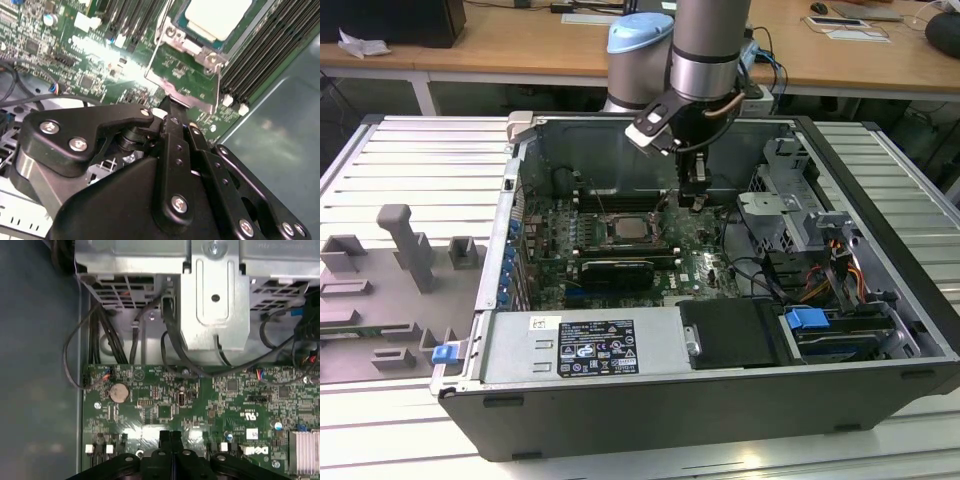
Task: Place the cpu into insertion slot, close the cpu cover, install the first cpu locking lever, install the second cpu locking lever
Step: 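Close the cpu cover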
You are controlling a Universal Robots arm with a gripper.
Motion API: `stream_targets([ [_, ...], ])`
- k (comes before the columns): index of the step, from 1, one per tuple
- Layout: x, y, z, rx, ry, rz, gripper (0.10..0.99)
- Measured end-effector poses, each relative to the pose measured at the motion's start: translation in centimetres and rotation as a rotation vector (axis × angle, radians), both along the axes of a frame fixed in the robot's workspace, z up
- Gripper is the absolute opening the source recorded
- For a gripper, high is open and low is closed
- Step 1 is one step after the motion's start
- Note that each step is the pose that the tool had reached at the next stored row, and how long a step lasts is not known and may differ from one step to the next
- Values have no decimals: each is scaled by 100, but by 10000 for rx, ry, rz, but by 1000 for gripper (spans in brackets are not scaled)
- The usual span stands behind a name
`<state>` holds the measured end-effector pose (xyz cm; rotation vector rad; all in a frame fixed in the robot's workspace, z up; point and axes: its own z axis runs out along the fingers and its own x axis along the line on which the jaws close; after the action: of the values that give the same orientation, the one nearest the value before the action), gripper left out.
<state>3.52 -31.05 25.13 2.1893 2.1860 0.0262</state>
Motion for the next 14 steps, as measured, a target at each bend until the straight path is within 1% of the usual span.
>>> stream_targets([
  [4, -64, 0, -38, 1, -1, 12, 106],
  [5, -94, 0, -52, 0, -1, 16, 106],
  [9, -169, 0, -76, 0, 0, 22, 106],
  [11, -236, 0, -91, 1, -1, 24, 106],
  [14, -290, 0, -104, 0, -1, 29, 106],
])
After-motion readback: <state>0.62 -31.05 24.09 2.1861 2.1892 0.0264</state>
